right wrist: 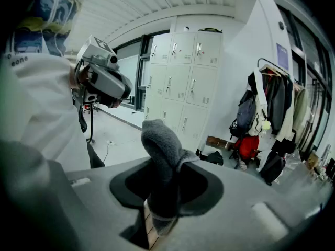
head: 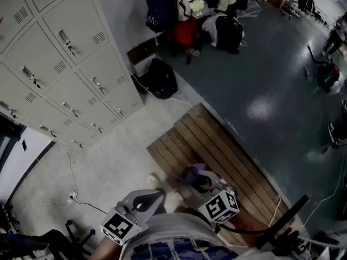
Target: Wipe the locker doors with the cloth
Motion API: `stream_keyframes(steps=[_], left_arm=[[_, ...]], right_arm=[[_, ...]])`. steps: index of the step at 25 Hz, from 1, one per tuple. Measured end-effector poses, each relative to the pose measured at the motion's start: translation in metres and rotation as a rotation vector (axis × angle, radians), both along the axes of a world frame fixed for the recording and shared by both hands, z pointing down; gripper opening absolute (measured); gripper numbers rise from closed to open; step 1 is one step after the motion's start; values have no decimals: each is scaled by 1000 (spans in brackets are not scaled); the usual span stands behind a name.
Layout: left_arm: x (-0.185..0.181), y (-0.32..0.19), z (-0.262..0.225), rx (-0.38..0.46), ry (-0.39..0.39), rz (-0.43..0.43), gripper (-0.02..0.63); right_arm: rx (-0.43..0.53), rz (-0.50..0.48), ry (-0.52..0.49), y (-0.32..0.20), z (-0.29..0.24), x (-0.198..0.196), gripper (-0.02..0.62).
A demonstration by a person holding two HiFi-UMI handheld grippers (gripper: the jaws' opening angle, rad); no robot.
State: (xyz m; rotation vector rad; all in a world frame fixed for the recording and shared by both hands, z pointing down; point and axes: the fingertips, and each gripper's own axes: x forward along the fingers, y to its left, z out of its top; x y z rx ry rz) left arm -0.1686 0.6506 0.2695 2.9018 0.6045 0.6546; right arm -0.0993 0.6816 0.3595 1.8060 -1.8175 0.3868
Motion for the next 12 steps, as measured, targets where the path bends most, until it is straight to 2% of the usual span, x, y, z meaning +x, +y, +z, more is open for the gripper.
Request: stream_keyframes(steps=[7, 12], left_arm=[[21, -88, 3, -28, 44, -62, 2], [44, -172, -9, -60, 95, -114, 2]], right_arm=[[-32, -48, 34, -79, 5, 24, 114], [-70, -117, 66, -167, -8, 52, 117]])
